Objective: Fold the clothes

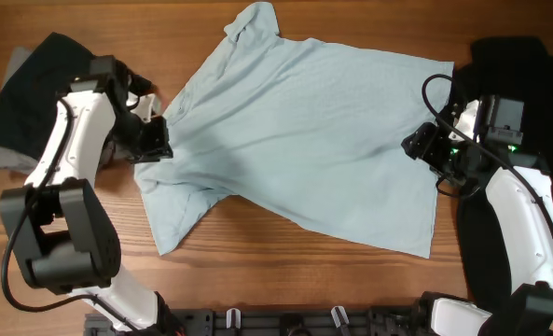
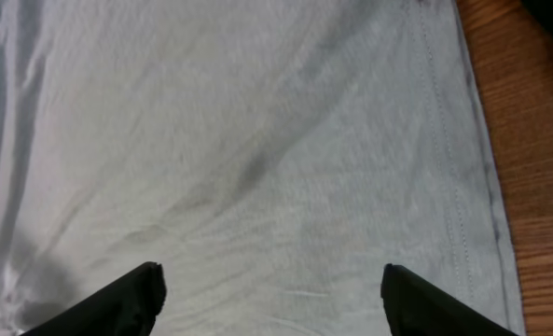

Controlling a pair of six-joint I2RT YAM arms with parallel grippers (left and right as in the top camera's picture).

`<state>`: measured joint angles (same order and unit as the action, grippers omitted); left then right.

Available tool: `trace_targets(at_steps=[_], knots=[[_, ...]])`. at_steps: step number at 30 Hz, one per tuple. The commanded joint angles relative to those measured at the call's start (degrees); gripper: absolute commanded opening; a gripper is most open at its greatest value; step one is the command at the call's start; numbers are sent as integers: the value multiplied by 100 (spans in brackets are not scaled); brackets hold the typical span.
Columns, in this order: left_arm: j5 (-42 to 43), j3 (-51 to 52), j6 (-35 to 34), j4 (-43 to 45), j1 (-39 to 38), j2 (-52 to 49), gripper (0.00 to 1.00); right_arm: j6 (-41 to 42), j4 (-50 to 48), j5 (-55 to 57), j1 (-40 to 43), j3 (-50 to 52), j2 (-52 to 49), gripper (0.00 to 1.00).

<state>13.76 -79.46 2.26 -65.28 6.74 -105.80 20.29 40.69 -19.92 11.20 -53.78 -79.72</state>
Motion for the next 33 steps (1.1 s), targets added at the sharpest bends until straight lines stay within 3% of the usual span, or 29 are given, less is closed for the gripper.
trace_targets(at_steps=[1,2,3,6,10,18,24,28,33], knots=[[238,-92,157,522,-26,225,18,-57,-98,-50,13,-20,-369,32],[262,-92,157,879,-131,210,8,-17,-166,-50,13,-20,-514,22],[271,-92,157,1176,-232,190,4,31,-254,-50,13,-20,-651,16],[267,-90,162,2315,-599,-4,4,76,-732,-181,13,-20,-1276,4],[271,-90,153,3475,-800,-509,4,72,-828,-177,13,-20,-2024,4],[256,-92,39,4264,-752,-1696,4,61,-848,-157,13,-20,-2273,5],[-944,-92,-951,5099,-490,-2155,4,-61,-557,693,13,-9,-2317,7],[-533,-190,-1759,5678,-92,-2144,4,-63,-691,861,13,-9,-2461,8],[-4,-262,-1823,5998,-111,-2140,5,-59,-1102,857,13,-9,-2774,12]])
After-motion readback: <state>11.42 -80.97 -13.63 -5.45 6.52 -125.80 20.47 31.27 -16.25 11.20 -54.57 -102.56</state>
